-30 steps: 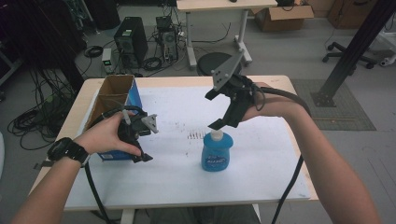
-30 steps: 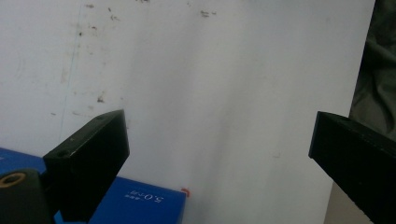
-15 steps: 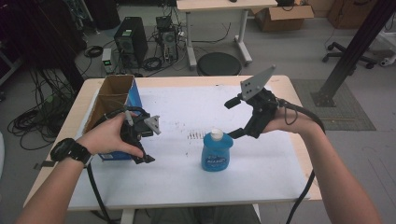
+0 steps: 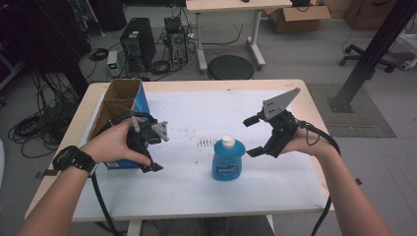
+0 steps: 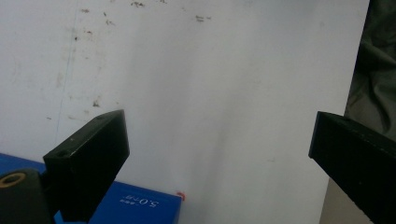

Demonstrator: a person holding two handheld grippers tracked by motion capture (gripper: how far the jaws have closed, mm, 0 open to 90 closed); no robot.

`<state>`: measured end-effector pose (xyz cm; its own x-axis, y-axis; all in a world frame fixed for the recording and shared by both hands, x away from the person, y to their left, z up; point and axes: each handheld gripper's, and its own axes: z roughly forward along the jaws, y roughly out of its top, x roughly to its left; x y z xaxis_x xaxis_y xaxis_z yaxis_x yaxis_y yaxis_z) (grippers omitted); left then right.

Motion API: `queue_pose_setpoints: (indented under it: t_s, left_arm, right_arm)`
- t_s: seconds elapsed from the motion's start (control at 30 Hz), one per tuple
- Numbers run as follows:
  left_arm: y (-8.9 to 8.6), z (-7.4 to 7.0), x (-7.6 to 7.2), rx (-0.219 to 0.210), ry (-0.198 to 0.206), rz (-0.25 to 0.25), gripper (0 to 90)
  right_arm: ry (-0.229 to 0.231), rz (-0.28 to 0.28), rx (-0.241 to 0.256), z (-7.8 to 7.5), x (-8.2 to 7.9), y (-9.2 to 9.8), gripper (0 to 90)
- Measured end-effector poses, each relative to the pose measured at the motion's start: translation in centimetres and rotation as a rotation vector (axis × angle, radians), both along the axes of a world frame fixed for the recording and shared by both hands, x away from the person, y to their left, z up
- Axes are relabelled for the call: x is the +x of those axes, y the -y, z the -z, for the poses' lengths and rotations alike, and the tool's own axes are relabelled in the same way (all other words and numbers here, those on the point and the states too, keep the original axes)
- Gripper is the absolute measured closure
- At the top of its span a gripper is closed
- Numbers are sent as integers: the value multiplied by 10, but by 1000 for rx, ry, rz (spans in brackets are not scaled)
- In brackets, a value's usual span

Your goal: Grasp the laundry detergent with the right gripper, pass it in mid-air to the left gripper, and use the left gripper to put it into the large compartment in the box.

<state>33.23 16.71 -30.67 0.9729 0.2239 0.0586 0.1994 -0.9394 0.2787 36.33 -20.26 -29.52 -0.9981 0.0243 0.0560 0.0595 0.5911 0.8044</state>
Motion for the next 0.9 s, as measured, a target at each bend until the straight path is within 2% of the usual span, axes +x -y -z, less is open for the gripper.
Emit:
queue_pose_setpoints:
  t_s: [0.3,0.5,0.57,0.9]
  left_arm:
    - [2,-1,0,0,4,0,56]
    - [2,-1,0,6,1,0,57]
    - [3,-1,-1,1,1,2,56]
    - [5,-2,0,-8,5,12,56]
  right_arm:
    - [-14,17,52,23,-2,6,9]
    - [-21,27,63,33,-2,7,7]
    - [-25,34,78,40,-3,6,5]
    - [-39,45,94,57,-7,4,4]
